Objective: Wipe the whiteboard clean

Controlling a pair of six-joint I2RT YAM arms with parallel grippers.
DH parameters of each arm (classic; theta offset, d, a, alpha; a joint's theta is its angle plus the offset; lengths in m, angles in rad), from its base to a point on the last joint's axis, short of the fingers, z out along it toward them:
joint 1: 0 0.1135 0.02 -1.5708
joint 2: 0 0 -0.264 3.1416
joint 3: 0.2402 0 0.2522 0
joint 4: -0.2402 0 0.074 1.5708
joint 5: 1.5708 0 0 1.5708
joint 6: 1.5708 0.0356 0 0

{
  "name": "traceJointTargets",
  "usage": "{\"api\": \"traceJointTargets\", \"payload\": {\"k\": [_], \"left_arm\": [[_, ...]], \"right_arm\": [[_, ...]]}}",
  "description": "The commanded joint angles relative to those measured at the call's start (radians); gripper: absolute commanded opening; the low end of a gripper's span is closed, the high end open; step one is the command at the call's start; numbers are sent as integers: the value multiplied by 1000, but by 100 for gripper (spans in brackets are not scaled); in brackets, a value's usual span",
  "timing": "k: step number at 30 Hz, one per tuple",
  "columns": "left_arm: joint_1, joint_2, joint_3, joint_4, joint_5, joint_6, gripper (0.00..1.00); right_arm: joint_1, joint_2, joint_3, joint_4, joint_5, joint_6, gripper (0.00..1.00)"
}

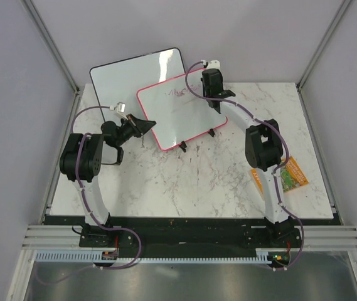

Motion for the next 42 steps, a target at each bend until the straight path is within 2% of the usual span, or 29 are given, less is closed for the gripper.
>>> {"api": "traceJointTargets", "payload": {"k": [1, 9, 14, 17, 20, 24, 28, 33, 42], "left_arm": [[-31, -5, 5, 29, 92, 184, 2], [-32, -5, 3, 32, 95, 184, 2], [-32, -7, 2, 34, 95, 184, 2], [-32, -7, 3, 34, 97, 184, 2], [-32, -8, 2, 34, 95, 184, 2], [-32, -8, 2, 34, 94, 184, 2], [-32, -10, 2, 34, 94, 184, 2], [-32, -7, 2, 36, 94, 183, 2], [-32, -8, 0, 36, 92, 184, 2]], "right_arm": [[108, 87, -69, -113, -136, -102, 0], [285, 96, -34, -139, -333, -180, 0], [349, 147, 45, -230, -529, -216, 0], [361, 162, 57, -251, -575, -194, 0], [361, 159, 40, -250, -555, -193, 0], [353, 136, -3, -256, -456, -184, 0], [365, 106, -81, -254, -472, -184, 0], [384, 116, -122, -244, -419, -179, 0], [323, 95, -130, -227, -49, -47, 0]]}}
